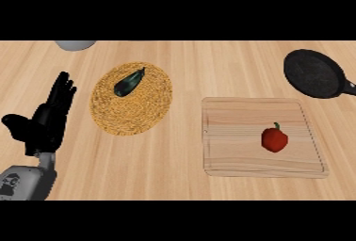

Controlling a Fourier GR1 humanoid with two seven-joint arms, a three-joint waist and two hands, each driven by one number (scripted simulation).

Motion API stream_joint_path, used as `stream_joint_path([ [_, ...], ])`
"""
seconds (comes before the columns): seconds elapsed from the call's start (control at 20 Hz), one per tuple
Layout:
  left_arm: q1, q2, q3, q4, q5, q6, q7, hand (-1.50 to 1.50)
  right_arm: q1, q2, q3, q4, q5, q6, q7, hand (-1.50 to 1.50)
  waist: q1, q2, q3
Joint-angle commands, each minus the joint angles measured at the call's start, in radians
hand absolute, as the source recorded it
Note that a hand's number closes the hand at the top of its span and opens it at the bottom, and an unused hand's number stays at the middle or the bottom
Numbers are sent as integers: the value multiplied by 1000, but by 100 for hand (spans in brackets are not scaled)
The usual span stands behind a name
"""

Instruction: Pick the bell pepper from the cutting board and place it in the pan

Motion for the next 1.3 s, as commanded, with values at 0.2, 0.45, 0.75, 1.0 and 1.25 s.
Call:
stream_joint_path([
  [0.2,-32,-33,2,10,-11,-31,0,0,-110,-164,-123,-127,-31,161,325,-150,28,4,3],
  [0.45,-120,-44,26,97,-36,-49,26,0,-327,-111,-1,-128,8,193,477,-150,38,9,4],
  [0.75,-84,-31,52,19,-38,-57,53,0,-424,1,105,-199,-33,249,574,-150,39,6,4],
  [1.0,-25,-69,52,40,-59,-89,0,0,-511,73,167,-198,59,308,707,-150,36,5,4],
  [1.25,-80,-93,55,32,-90,-68,62,0,-491,176,211,-173,174,311,759,-150,29,4,4],
])
